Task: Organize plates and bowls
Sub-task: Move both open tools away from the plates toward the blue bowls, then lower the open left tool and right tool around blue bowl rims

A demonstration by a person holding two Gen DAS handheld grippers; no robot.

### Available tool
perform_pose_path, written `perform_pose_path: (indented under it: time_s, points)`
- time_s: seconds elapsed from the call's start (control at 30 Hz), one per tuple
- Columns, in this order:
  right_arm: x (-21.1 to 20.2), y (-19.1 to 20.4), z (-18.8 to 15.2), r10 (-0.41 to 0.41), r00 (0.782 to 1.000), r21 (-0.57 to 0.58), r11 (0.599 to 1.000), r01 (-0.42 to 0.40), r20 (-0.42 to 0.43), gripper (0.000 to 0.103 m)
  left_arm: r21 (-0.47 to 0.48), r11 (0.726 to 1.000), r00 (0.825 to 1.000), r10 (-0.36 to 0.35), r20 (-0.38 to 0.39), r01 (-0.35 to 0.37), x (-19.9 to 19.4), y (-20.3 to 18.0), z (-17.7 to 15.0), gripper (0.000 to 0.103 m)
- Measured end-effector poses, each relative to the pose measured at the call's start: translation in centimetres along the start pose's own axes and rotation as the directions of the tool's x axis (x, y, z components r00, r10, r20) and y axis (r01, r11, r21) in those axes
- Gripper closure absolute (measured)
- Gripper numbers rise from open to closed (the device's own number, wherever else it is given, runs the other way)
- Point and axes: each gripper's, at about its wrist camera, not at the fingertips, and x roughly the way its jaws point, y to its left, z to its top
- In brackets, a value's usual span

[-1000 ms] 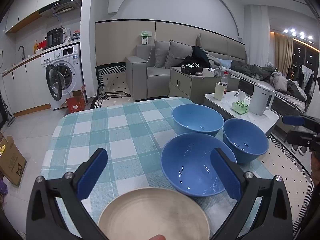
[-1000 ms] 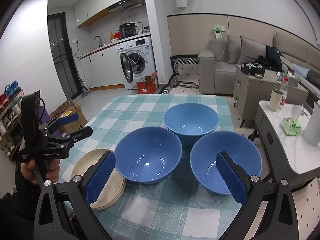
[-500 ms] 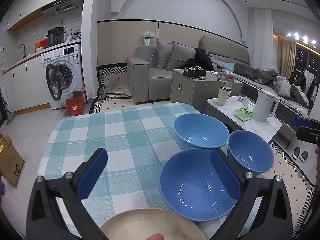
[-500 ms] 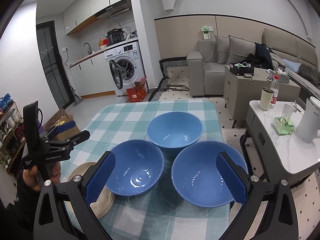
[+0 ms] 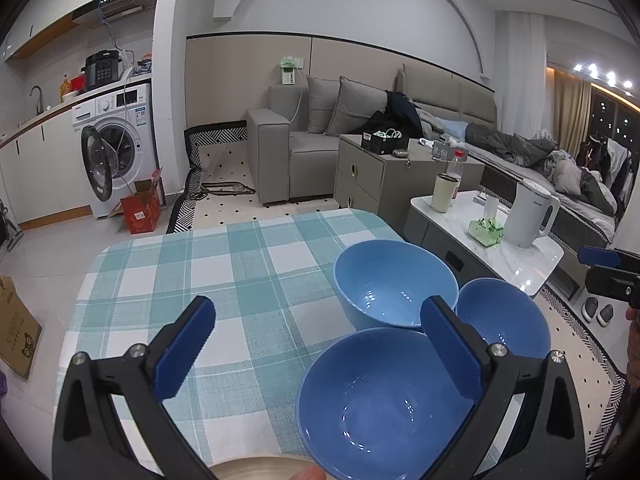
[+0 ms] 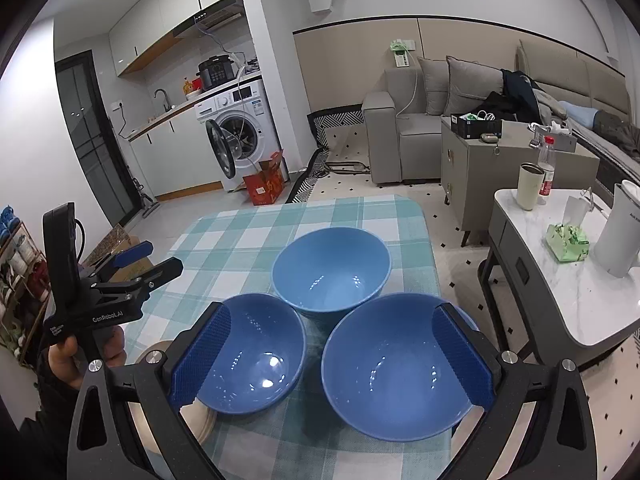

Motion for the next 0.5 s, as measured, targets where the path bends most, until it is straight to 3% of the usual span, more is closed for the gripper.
perform_pose_path:
  time_s: [0.5]
  points:
    - [3.9, -3.2, 2.5, -0.01, 0.997, 0.06, 0.998, 0.014, -0.074, 0.001, 0.029, 0.999, 0.996, -0.022, -0.089, 0.025, 5.1, -0.8, 2.0, 0.0]
